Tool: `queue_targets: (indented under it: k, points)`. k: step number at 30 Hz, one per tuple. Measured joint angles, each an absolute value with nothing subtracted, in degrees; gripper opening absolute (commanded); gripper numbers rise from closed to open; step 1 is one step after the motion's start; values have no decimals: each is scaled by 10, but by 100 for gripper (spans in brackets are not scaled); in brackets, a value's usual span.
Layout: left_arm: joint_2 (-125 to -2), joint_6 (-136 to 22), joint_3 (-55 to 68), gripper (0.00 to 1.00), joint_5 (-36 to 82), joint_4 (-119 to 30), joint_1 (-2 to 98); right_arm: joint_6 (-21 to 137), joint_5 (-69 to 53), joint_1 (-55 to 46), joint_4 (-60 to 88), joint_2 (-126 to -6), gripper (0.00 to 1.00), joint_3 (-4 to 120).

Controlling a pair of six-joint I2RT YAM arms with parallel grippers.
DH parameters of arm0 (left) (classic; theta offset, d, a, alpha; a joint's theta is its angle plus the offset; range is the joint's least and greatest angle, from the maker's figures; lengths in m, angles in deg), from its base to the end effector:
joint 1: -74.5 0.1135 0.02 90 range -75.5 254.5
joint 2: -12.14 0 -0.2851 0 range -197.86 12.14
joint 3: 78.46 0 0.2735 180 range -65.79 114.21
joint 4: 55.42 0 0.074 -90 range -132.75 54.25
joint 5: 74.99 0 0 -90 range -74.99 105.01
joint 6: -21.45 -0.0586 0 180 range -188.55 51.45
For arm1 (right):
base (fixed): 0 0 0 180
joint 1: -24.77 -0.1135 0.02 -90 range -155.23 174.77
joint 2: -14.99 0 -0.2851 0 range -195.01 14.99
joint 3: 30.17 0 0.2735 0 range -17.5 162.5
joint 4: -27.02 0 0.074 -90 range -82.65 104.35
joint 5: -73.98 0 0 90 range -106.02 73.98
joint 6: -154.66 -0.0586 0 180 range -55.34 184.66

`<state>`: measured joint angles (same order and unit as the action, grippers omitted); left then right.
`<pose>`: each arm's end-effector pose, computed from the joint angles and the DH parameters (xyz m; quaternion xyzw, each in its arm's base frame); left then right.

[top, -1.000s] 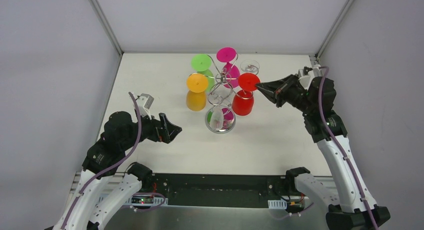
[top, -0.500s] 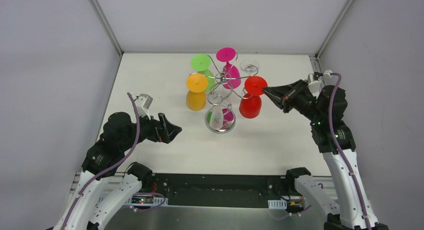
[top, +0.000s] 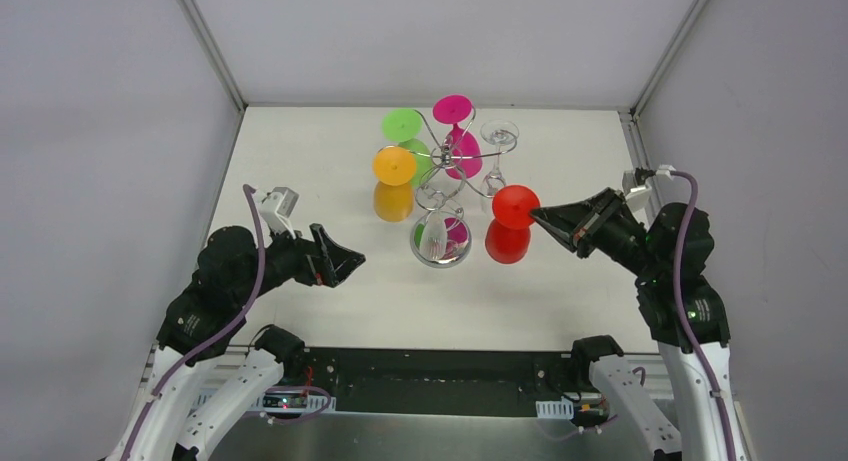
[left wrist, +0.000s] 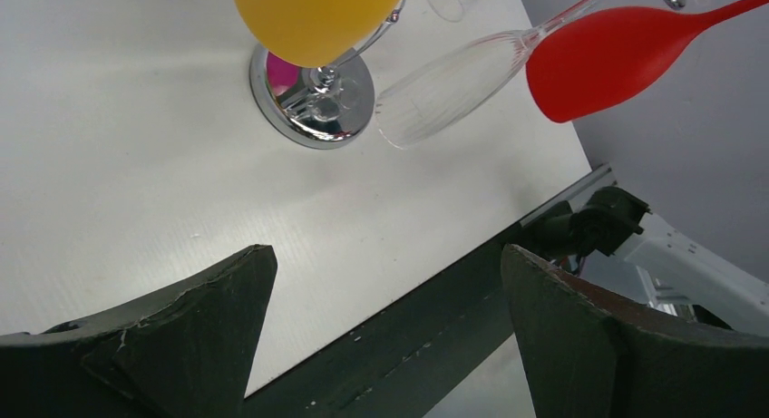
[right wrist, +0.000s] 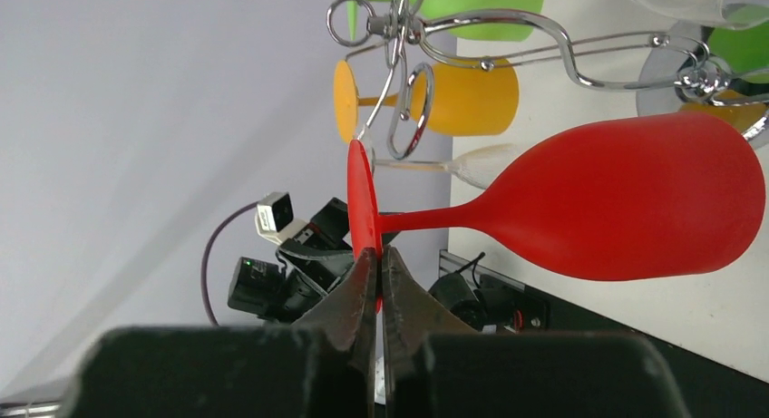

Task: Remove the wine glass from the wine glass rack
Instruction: Pick up the wine glass from the wine rack, then place the wine glass at the center of the board.

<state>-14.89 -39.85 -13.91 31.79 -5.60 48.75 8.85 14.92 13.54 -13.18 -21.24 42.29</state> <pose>0.0918 -0.0631 0.3819 0.0717 0.7726 -0.3849 0.4998 0.1262 0.0558 0.4350 0.0989 0.7210 0.5257 0.4404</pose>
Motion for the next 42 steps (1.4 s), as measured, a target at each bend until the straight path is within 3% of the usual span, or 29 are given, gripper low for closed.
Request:
queue_targets:
  k: [12, 29, 34, 42]
  points:
    - [-167, -288, -112, 99, 391, -55, 487, 237, 217, 136, -232, -156, 0, 423]
    - [-160, -176, -142, 100, 442, -47, 487, 370, 305, 81, -227, -161, 0, 424]
    - [-160, -164, -154, 100, 447, -47, 487, 397, 263, -35, -214, -181, 0, 424]
    - [-147, -140, -159, 100, 458, -47, 487, 456, 28, -365, -212, -262, 0, 437]
